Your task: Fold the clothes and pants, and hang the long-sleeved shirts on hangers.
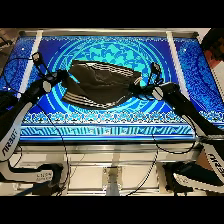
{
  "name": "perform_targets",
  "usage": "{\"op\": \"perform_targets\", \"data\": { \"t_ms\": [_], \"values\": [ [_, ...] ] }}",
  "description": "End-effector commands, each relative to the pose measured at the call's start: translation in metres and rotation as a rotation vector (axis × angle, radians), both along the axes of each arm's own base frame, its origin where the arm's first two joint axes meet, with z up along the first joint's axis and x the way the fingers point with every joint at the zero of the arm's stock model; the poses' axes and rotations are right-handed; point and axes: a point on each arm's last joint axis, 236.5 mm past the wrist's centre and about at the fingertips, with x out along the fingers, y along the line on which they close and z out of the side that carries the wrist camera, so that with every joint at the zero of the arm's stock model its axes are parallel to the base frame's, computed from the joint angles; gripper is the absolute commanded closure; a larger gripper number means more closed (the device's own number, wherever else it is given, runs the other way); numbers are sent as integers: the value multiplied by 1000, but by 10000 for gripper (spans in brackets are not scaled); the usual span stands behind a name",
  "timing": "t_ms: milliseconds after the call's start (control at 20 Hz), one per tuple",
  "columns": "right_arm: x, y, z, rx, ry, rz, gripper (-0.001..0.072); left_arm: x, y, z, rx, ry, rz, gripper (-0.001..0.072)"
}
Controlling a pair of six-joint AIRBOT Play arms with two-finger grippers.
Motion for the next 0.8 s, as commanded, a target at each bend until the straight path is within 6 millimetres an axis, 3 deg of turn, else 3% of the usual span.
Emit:
{"op": "perform_targets", "data": {
  "t_ms": [0,100,200,450,600,750],
  "values": [
    [1,-6,-2,-10,6,-10,697,-6,-2,-4,-3,38,-7,467],
    [1,-6,-1,-13,4,-10,698,-19,-2,-2,-23,94,-6,471],
    [1,-7,-1,-16,2,-9,698,-45,-1,1,-81,194,20,701],
    [3,-7,0,-16,-6,-8,698,-129,19,-35,-125,410,56,703],
    [3,-6,0,-19,-9,-2,699,-174,12,-46,-351,423,132,703],
    [6,-6,2,-22,-26,11,699,-203,-5,-57,-522,441,183,702]
  ]
}}
